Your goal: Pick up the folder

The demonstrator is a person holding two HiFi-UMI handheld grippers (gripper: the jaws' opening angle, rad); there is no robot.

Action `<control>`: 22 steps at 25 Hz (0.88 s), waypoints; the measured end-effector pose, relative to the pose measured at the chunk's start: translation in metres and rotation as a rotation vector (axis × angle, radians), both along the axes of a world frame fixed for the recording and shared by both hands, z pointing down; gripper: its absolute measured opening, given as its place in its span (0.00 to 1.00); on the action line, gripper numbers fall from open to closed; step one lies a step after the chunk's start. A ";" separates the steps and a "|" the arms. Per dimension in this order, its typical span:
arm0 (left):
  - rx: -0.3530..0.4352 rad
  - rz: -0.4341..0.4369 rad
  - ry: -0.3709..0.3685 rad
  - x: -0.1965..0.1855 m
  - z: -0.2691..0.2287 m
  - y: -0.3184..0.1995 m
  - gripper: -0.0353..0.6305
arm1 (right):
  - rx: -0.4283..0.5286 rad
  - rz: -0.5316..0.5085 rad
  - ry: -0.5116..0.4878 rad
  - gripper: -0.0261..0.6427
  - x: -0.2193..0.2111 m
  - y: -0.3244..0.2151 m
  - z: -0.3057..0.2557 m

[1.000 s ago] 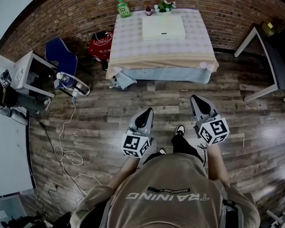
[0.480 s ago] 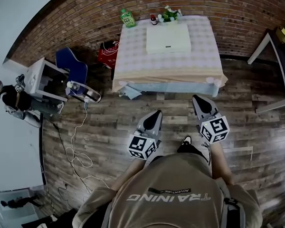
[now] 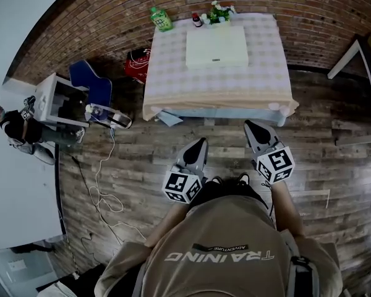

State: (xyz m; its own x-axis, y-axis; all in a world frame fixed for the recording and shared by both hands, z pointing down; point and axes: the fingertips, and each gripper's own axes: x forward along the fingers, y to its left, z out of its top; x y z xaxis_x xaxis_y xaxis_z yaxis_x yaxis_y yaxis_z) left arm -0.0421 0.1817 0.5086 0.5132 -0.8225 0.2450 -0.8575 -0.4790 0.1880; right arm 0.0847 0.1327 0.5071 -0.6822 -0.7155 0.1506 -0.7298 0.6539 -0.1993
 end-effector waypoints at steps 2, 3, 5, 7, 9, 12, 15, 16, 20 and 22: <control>-0.005 0.006 0.001 -0.007 0.003 -0.010 0.06 | -0.009 0.005 0.004 0.06 -0.006 -0.008 0.003; -0.005 0.010 0.002 -0.011 0.004 -0.016 0.06 | -0.011 0.007 0.009 0.06 -0.009 -0.012 0.005; 0.005 0.025 0.001 -0.017 0.004 -0.029 0.06 | -0.007 0.016 0.024 0.06 -0.015 -0.022 0.004; 0.026 0.044 0.003 -0.023 0.003 -0.044 0.06 | 0.001 0.033 0.037 0.06 -0.021 -0.034 0.000; 0.050 0.062 0.009 -0.031 -0.002 -0.062 0.06 | 0.007 0.053 0.049 0.06 -0.029 -0.046 -0.008; 0.084 0.083 0.016 -0.047 -0.013 -0.093 0.06 | 0.022 0.058 0.080 0.06 -0.047 -0.062 -0.020; 0.092 0.109 0.024 -0.067 -0.015 -0.121 0.06 | 0.013 0.061 0.108 0.06 -0.066 -0.077 -0.019; 0.092 0.116 0.024 -0.073 -0.014 -0.128 0.06 | 0.005 0.072 0.106 0.06 -0.071 -0.082 -0.018; 0.085 0.145 0.041 -0.093 -0.009 -0.154 0.06 | -0.030 0.126 0.092 0.06 -0.084 -0.103 -0.014; 0.095 0.168 0.031 -0.101 -0.007 -0.166 0.06 | -0.034 0.137 0.110 0.06 -0.093 -0.113 -0.013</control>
State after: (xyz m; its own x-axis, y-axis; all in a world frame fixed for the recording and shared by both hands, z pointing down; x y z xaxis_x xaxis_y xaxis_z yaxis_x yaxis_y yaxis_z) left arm -0.1426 0.0158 0.5020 0.6514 -0.7433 0.1523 -0.7584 -0.6317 0.1604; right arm -0.0084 0.0196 0.4945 -0.5567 -0.7940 0.2443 -0.8303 0.5410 -0.1339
